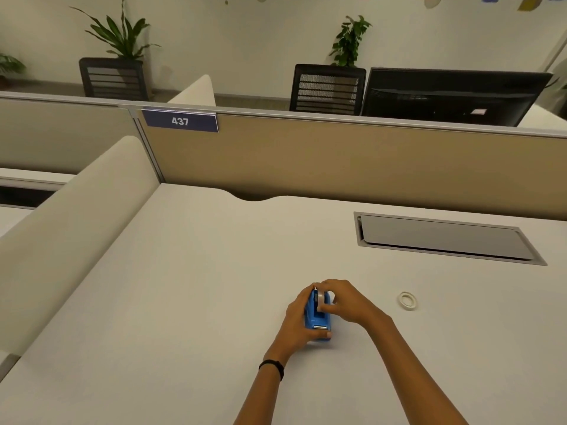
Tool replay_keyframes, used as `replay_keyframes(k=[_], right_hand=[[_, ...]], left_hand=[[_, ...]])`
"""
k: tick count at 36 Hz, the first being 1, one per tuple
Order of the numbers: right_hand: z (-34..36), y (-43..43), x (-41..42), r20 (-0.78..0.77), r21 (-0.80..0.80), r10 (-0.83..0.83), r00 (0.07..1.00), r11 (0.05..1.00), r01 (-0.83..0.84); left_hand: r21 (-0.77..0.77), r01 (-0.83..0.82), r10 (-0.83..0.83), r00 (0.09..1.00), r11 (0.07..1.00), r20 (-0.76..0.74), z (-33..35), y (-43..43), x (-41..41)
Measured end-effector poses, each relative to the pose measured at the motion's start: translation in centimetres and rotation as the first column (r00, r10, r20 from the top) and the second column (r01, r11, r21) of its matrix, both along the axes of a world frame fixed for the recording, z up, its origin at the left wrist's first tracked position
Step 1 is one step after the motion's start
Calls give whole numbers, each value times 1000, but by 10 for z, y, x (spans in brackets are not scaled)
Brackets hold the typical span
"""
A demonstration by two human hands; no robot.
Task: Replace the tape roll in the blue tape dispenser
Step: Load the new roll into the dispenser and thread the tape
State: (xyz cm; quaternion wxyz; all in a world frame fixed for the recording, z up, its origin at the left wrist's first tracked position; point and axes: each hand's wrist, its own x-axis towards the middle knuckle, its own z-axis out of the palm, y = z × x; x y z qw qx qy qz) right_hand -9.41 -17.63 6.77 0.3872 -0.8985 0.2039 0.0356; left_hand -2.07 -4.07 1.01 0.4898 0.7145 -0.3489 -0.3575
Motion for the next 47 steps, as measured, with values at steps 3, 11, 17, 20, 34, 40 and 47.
replay_keyframes(k=[3,11,17,20,34,40,47], right_hand=[[5,1,1,-30,-9,-5,1000,1000,4],[13,12,8,-145,-135,36,989,989,-56],[15,17,6,-104,-143,14,994,989,-29],[13,21,4,-71,-148,-29,997,989,19],[7,26,-15,126,85,-196,972,979,187],[5,27,-15,148,87,-296,943,954,286],[5,35,-18,228,-20,-244,943,967,255]], left_hand=[[0,-5,5,1000,1000,-8,-1,0,-1],[4,-16,16,1000,1000,-17,-1,0,-3],[-4,-10,10,1000,1000,-16,-2,0,-2],[-7,-3,3,1000,1000,-3,-4,0,-1],[-15,44,-44,999,999,0,-4,4,-2],[23,56,-56,998,998,3,-4,4,-3],[16,32,-32,999,999,16,-5,3,-6]])
